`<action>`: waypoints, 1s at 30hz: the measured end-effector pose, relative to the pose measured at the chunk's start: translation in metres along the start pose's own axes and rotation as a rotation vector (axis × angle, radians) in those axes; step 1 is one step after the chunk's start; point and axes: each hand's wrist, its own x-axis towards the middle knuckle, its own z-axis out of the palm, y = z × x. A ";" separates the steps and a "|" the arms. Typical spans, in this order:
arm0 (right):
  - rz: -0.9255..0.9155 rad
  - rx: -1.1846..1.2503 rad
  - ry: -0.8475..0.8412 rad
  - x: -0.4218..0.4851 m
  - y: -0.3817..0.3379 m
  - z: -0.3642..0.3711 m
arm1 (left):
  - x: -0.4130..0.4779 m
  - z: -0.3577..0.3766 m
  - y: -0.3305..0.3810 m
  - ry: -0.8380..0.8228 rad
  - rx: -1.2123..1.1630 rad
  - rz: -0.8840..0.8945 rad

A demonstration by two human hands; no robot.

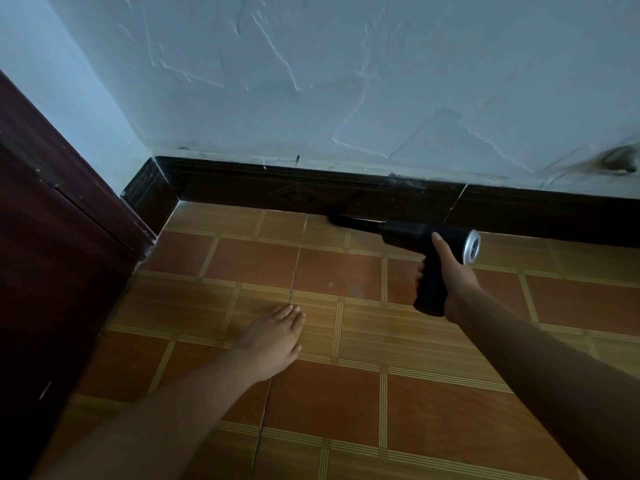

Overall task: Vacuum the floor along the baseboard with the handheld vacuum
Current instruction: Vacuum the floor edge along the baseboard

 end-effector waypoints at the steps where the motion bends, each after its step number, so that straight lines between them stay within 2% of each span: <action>1: -0.001 0.002 0.000 0.001 0.002 0.000 | 0.000 0.000 0.000 0.003 -0.005 -0.002; 11: 0.045 0.046 -0.069 0.006 0.020 0.031 | 0.000 0.003 -0.002 0.033 -0.029 0.002; 30: 0.078 0.046 -0.093 0.016 0.055 0.101 | -0.001 0.004 -0.007 0.096 -0.071 0.038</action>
